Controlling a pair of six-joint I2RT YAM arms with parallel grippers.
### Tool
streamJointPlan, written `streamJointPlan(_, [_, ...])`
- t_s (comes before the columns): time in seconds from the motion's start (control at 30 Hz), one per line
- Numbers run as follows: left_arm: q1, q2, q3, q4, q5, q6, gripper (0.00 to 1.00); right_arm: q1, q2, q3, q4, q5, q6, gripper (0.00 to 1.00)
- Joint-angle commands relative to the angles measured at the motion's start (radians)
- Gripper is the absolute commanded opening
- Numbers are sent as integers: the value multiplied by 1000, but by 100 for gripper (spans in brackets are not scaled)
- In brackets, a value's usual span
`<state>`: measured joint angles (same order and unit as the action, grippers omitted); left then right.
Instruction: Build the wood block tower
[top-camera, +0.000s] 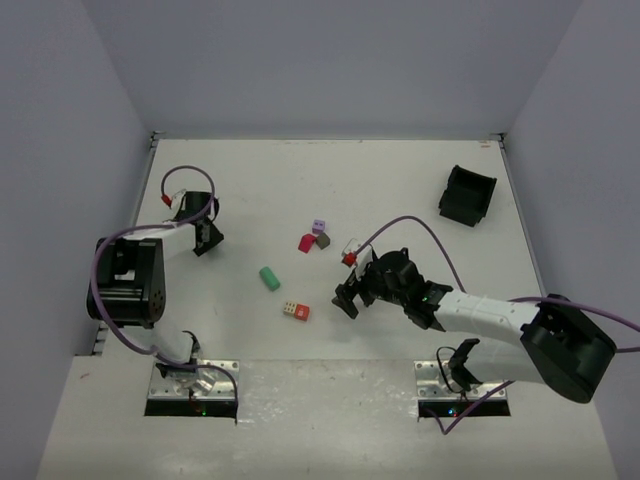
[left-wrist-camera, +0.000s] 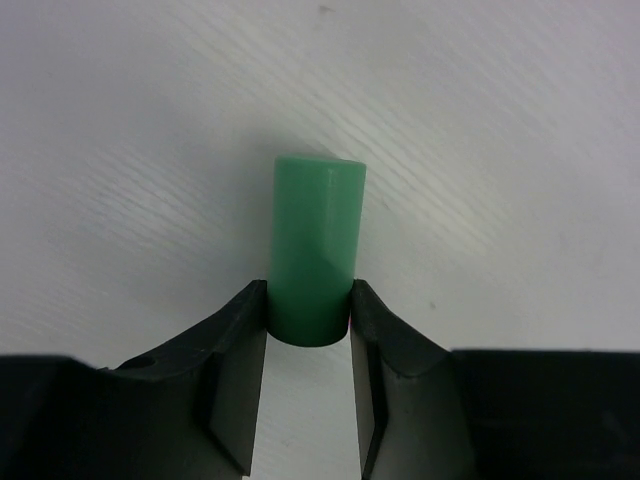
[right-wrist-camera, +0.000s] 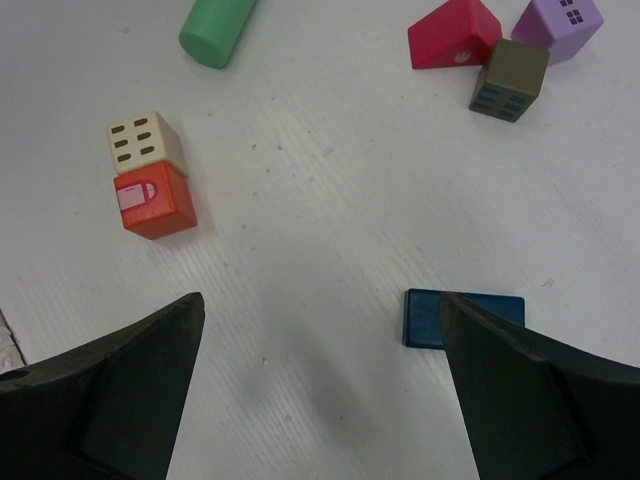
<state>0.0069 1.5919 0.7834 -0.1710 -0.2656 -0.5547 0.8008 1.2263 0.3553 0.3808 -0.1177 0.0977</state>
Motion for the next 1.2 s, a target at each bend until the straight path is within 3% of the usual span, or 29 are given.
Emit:
streamJointPlan(0.0, [-145,-293,-90,247,324,237,0,-60,-41,23,47,-31,132,99])
streamJointPlan(0.17, [-391,-567,-215,388,665,443,0,-146,-105,19,47,-191,223,99])
streamJointPlan(0.37, [-467,-677,-283,435,1099,524,0,-152,-243,26,50,-354,211,99])
streamJointPlan(0.47, [-501,-684,-296,456,1210,517,0,-153,-305,34,48,-403,215,99])
streamJointPlan(0.63, [-567,-699,-312,458,1149,522,0,-152,-350,66,24,-450,224,99])
streamJointPlan(0.97, [-601,-668,-313,481,1098,509,0,-152,-211,185,53,-615,275,98])
streamJointPlan(1.17, [-604,-652,-319,502,1077,498,0,-152,-197,182,110,-634,300,88])
